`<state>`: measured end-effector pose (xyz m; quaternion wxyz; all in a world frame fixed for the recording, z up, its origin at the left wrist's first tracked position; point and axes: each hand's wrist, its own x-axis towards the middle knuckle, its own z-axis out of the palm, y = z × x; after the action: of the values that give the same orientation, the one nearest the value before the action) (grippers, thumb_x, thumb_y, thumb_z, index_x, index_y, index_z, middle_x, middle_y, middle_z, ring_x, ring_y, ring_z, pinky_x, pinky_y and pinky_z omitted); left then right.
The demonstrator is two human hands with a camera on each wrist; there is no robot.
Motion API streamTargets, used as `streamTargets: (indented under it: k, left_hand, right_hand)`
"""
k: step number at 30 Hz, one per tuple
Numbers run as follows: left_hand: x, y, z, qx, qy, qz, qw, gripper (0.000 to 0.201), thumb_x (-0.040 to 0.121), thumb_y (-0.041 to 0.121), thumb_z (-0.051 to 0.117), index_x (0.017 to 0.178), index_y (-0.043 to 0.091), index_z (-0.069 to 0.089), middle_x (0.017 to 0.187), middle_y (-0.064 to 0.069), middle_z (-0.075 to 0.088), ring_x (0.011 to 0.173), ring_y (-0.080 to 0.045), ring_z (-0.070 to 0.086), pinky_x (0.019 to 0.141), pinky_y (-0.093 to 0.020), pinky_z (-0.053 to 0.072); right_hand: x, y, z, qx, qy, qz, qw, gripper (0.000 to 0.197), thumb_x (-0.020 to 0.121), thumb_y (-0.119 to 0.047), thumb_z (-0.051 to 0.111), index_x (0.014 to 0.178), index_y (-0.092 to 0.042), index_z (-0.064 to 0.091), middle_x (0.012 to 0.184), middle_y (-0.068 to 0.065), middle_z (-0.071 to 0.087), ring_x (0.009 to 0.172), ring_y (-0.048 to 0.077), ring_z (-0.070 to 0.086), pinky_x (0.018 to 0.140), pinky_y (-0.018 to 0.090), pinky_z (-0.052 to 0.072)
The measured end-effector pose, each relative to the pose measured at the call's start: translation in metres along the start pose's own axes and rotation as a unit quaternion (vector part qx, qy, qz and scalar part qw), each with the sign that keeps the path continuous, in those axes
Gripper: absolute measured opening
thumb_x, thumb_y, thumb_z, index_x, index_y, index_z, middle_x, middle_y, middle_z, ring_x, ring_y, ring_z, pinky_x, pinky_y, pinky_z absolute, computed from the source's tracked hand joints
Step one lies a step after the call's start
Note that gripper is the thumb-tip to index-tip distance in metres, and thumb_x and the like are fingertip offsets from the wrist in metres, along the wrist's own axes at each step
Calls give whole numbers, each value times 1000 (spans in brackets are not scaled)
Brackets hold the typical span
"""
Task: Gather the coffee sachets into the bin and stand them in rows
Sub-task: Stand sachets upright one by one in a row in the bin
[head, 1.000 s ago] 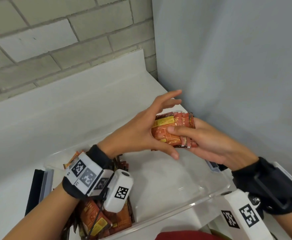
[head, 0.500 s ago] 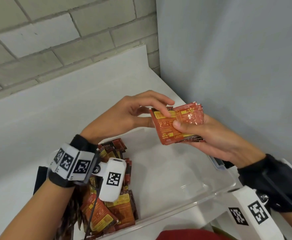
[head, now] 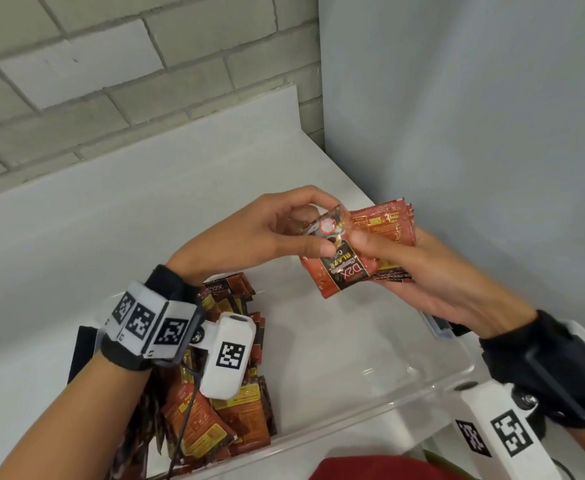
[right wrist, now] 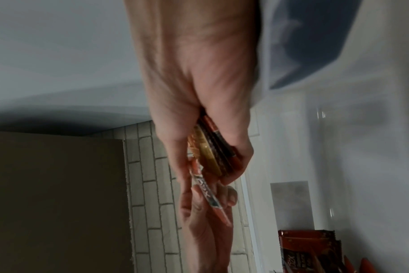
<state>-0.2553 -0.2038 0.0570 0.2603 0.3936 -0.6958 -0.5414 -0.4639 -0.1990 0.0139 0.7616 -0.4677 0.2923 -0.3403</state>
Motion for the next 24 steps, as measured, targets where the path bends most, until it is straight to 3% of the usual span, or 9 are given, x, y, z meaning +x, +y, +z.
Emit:
streamTargets:
  k: [2,4,8,10,13,16,18,24]
  left_hand:
    - [1,0,2,-13,8,-12,1000,47,80,17,72,120,14,48,95,-17,70,92,-33,69,84,-48,54]
    - [1,-1,2,-31,26,-12,999,55,77,19,80,119,20,43,86,-11,69,84,-29,69,79,-50,54]
    - [1,-2,1,-60,28,1,998,73,66,14,80,123,29,37,96,2,65,96,-26,68,80,-44,57]
    - [2,-4,1,-52,32,8,998,77,65,12,80,125,32,35,103,0,62,99,-29,66,81,-42,58]
    - [3,-3,0,-52,64,12,997,59,70,9,80,113,24,42,102,-1,66,92,-25,66,76,-37,58]
    - [1,-1,-1,-15,77,15,997,34,74,5,77,100,16,59,98,2,71,96,-17,66,80,-27,56]
    - [-1,1,-1,-8,63,14,998,24,78,4,72,99,13,64,99,1,73,98,-15,68,78,-24,55]
    - [-3,1,-4,22,46,40,998,34,89,-4,58,115,17,65,113,-3,70,106,-16,66,84,-24,53]
  right_hand:
    - [-1,-1,2,-2,14,-7,1000,33,82,-8,62,115,-3,64,110,15,70,103,25,66,87,29,54]
    - [-1,-1,2,3,32,-11,999,35,77,-5,62,111,-3,64,109,14,71,100,24,69,83,27,56]
    - [-1,-1,1,24,48,-21,998,34,76,-1,59,109,-3,65,110,13,71,101,24,69,86,30,56]
    - [0,-2,0,30,52,-21,998,34,76,1,59,109,-4,65,110,14,71,101,24,68,88,30,55]
    - [1,-1,0,23,44,-23,999,41,79,5,59,120,3,59,119,19,66,107,26,65,91,32,52]
    - [1,0,1,32,61,-32,997,34,81,-5,64,114,1,62,117,19,67,103,25,66,92,32,51]
    - [0,-2,3,41,69,-35,996,32,79,-12,63,110,-2,63,109,16,70,102,24,66,94,33,50]
    - [-1,-2,3,36,73,-39,996,30,78,-6,61,108,-8,64,102,6,73,96,18,69,84,26,55]
